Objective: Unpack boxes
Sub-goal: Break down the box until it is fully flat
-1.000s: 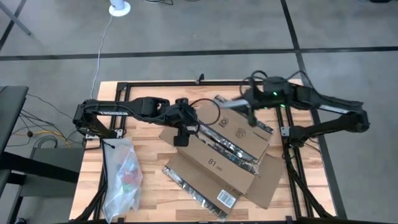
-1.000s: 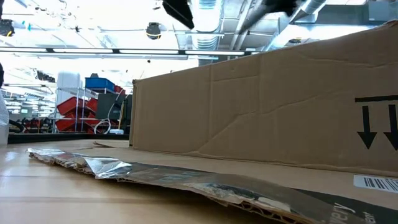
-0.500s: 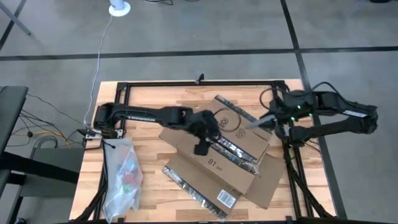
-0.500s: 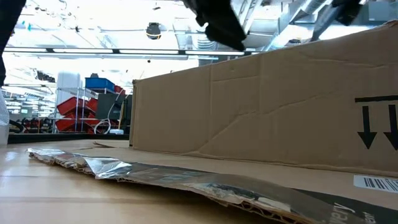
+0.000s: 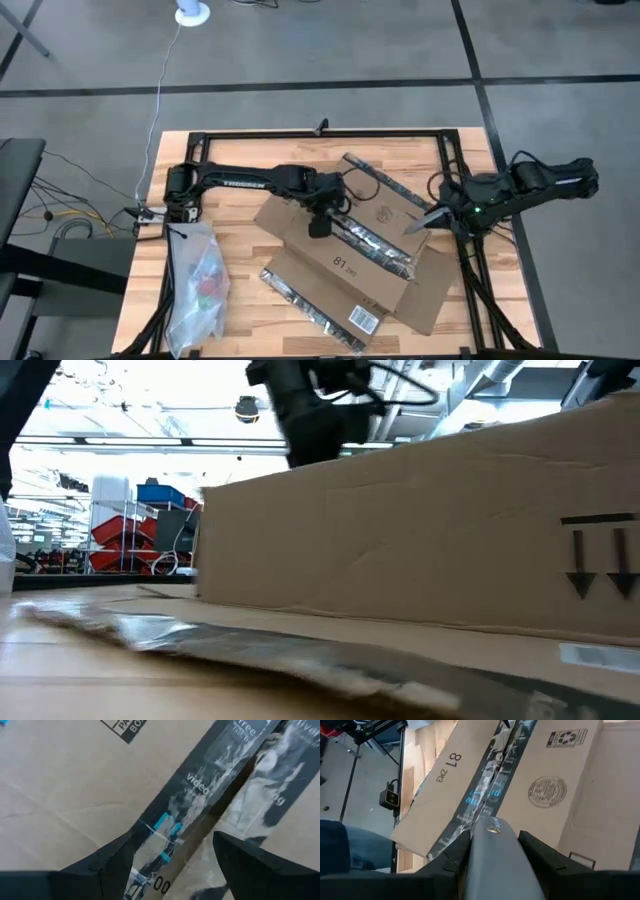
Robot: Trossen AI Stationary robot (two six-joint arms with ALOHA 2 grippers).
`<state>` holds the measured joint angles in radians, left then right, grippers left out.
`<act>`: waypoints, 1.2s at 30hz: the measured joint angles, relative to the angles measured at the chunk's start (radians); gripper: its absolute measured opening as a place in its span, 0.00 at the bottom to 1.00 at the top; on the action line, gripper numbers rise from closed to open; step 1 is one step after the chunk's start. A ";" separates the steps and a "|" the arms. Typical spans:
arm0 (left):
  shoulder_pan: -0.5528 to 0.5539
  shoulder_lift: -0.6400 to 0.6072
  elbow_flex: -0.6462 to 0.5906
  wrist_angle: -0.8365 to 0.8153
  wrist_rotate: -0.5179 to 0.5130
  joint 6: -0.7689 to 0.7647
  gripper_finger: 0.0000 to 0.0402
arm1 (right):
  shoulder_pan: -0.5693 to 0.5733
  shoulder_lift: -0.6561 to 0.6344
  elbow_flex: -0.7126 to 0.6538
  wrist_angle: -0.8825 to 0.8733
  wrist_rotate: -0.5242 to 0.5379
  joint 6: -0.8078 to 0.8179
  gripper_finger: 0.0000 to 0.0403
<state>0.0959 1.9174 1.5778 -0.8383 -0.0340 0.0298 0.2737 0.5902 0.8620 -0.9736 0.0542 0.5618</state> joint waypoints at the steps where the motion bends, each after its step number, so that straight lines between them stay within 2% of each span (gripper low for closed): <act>1: 0.009 -0.021 -0.038 0.008 -0.006 -0.010 0.63 | 0.016 0.000 -0.002 -0.001 0.015 0.014 0.29; 5: 0.043 -0.089 -0.203 0.089 -0.023 -0.034 0.63 | 0.074 0.001 -0.002 0.010 0.064 0.079 0.29; 8: 0.065 -0.143 -0.259 0.126 -0.017 -0.054 0.63 | 0.106 0.026 -0.002 0.054 0.115 0.100 0.29; 11: 0.075 -0.177 -0.239 0.132 -0.019 -0.054 0.62 | 0.119 0.094 -0.002 0.107 0.133 0.096 0.29; 15: 0.067 -0.230 -0.174 0.118 -0.023 -0.056 0.62 | 0.135 0.191 -0.003 0.094 0.131 0.113 0.29; 20: 0.024 -0.280 -0.118 0.079 -0.024 -0.094 0.62 | 0.177 0.243 -0.003 0.127 0.130 0.127 0.29; 28: -0.126 -0.306 -0.065 0.075 -0.030 -0.160 0.62 | 0.218 0.295 0.001 0.104 0.132 0.134 0.29; 36: -0.272 -0.293 -0.063 0.095 -0.119 -0.266 0.62 | 0.209 0.296 0.023 0.076 0.132 0.090 0.29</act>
<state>-0.1759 1.6242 1.5146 -0.7432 -0.1531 -0.2366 0.4830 0.8865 0.8850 -0.8979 0.1861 0.6518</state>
